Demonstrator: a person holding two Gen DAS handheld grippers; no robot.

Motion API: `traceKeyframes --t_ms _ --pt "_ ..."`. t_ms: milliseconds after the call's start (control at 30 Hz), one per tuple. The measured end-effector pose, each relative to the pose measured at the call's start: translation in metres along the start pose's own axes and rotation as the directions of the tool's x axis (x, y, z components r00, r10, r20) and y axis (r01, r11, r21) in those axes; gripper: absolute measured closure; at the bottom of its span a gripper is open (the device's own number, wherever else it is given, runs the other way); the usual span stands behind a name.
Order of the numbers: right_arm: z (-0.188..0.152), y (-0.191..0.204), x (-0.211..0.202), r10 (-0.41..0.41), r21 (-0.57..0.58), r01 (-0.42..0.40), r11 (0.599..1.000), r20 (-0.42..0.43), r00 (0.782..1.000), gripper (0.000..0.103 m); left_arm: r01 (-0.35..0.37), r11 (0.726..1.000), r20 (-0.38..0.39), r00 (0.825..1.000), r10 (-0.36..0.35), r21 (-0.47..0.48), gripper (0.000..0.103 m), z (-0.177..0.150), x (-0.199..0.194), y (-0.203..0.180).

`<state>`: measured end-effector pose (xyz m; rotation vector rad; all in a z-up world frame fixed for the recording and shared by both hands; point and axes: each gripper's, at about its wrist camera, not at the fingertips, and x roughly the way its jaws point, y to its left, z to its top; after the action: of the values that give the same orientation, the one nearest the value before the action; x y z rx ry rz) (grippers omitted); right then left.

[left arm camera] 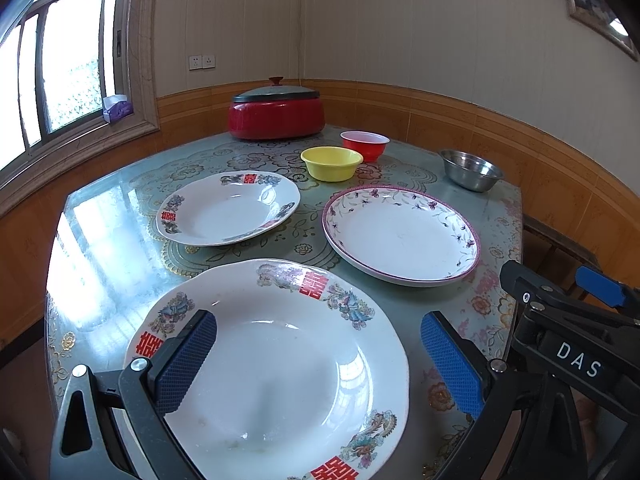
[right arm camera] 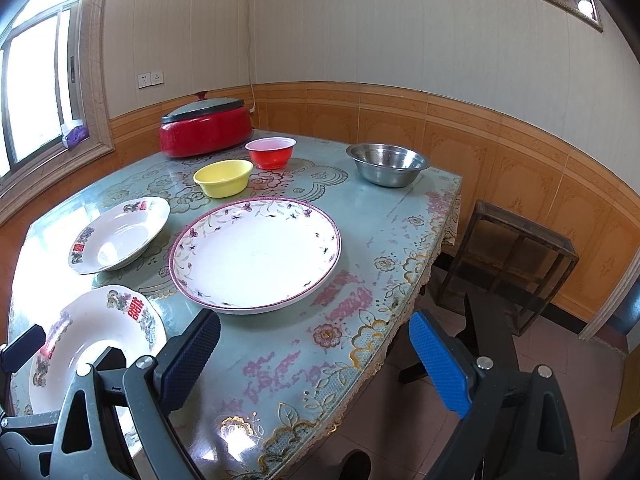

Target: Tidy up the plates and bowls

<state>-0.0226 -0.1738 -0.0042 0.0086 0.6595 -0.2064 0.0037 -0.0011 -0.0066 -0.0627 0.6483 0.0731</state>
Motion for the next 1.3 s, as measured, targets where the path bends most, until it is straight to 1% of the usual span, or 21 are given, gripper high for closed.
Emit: traceKeyframes --t_ms 367,433,500,533,600,700,800,900,967,1033,1100,1200,1300 --pt "0.0 -0.004 0.005 0.03 0.007 -0.03 1.0 -0.014 0.999 0.006 0.001 1.0 -0.004 1.0 -0.001 0.0 0.0 0.0 0.001 0.0" --pt "0.0 -0.007 0.008 0.071 0.008 -0.071 0.997 -0.027 0.997 0.006 0.025 1.0 -0.006 1.0 -0.025 -0.006 0.0 0.0 0.001 -0.001" --pt "0.003 -0.013 0.013 0.16 0.025 -0.159 0.987 -0.044 0.986 0.006 0.077 0.997 -0.005 0.997 -0.077 -0.023 0.0 0.0 0.0 0.0" --pt "0.005 -0.017 0.017 0.204 0.033 -0.203 0.979 -0.057 0.977 0.006 0.109 0.993 -0.003 0.994 -0.11 -0.04 0.0 0.0 0.0 0.003" --pt "0.008 -0.023 0.025 0.264 0.032 -0.263 0.964 -0.079 0.961 0.006 0.155 0.985 -0.009 0.988 -0.156 -0.074 0.0 0.003 0.001 0.006" --pt "0.019 -0.032 0.039 0.36 0.024 -0.359 0.933 -0.103 0.927 0.006 0.167 0.98 -0.009 0.986 -0.169 -0.104 0.0 0.005 0.004 0.008" --pt "0.035 -0.041 0.055 0.455 0.021 -0.457 0.889 -0.135 0.88 0.006 0.161 0.978 -0.02 0.986 -0.165 -0.133 0.0 0.008 0.01 0.006" --pt "0.053 -0.047 0.078 0.518 -0.008 -0.528 0.849 -0.181 0.836 0.005 0.166 0.976 -0.022 0.985 -0.171 -0.142 0.0 0.014 0.015 -0.002" --pt "0.065 -0.051 0.099 0.544 -0.024 -0.563 0.826 -0.227 0.808 0.005 0.143 0.981 -0.016 0.989 -0.146 -0.135 0.0 0.021 0.019 -0.01" --pt "0.078 -0.054 0.122 0.564 -0.028 -0.594 0.804 -0.285 0.775 0.005 0.138 0.981 -0.016 0.99 -0.141 -0.139 0.0 0.029 0.025 -0.019" --pt "0.093 -0.057 0.146 0.578 -0.032 -0.617 0.786 -0.315 0.753 0.005 0.126 0.98 -0.021 0.991 -0.131 -0.157 0.0 0.036 0.032 -0.027" --pt "0.112 -0.051 0.178 0.578 -0.087 -0.642 0.761 -0.359 0.733 0.005 0.081 0.981 -0.051 0.994 -0.092 -0.174 0.0 0.043 0.047 -0.04" --pt "0.126 -0.04 0.204 0.573 -0.152 -0.672 0.725 -0.409 0.71 0.011 0.031 0.979 -0.025 0.999 -0.037 -0.2 0.0 0.05 0.052 -0.051"
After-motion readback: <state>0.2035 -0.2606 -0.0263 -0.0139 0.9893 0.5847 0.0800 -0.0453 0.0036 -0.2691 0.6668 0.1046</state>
